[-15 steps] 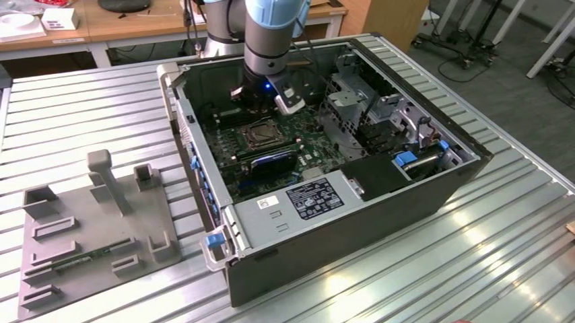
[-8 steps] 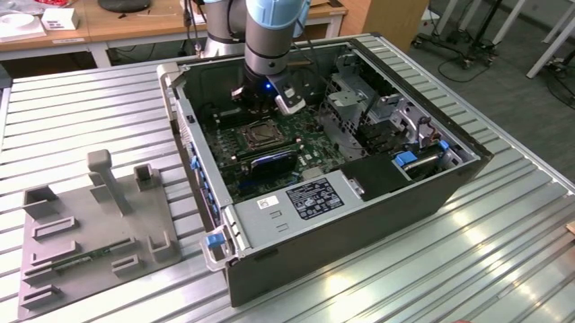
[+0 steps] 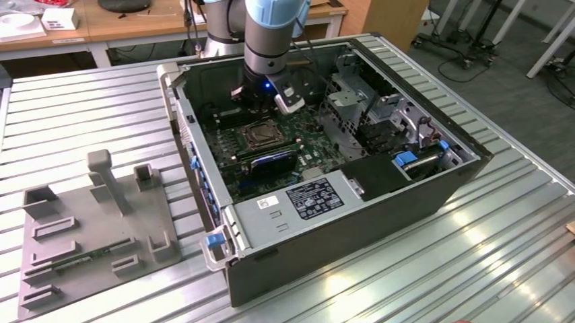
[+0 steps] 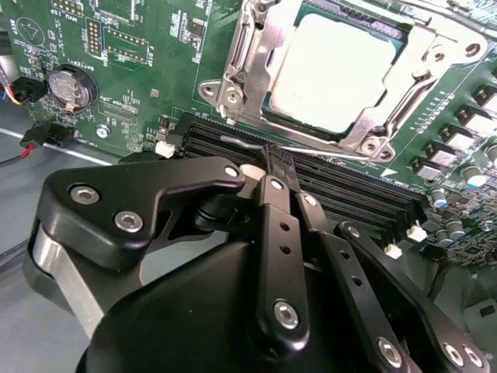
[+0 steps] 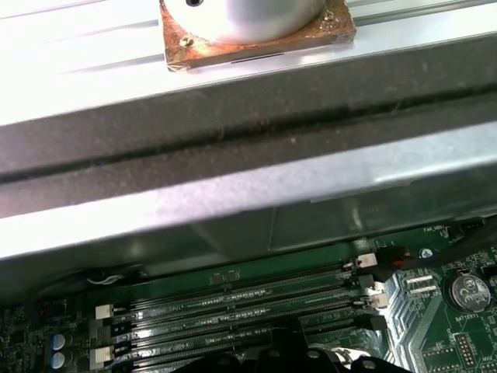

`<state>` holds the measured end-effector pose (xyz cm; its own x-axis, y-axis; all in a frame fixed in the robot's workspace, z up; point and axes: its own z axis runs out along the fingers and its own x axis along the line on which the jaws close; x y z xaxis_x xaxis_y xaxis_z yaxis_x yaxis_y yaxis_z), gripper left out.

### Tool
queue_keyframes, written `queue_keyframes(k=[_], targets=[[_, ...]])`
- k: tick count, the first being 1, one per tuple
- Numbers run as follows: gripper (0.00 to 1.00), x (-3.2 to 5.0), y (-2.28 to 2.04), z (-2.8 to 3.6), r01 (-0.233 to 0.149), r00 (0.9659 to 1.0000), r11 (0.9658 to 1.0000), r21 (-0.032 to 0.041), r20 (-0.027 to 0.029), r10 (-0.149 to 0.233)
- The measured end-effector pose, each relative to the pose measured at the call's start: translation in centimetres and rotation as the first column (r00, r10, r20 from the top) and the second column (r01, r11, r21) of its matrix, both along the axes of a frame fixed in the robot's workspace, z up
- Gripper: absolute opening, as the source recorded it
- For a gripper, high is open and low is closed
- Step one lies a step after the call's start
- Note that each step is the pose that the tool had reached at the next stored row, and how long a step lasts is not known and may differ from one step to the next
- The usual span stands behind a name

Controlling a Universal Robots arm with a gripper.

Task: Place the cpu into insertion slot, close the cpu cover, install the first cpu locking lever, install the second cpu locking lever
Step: 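Install the first cpu locking lever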

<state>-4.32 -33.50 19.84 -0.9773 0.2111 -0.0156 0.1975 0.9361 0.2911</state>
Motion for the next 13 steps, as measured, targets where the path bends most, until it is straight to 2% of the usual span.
queue_keyframes(k=[13], targets=[[0.10,0.00,0.03,-0.02,0.000,1.0000,1.0000,0.0000,0.0000,0.000]])
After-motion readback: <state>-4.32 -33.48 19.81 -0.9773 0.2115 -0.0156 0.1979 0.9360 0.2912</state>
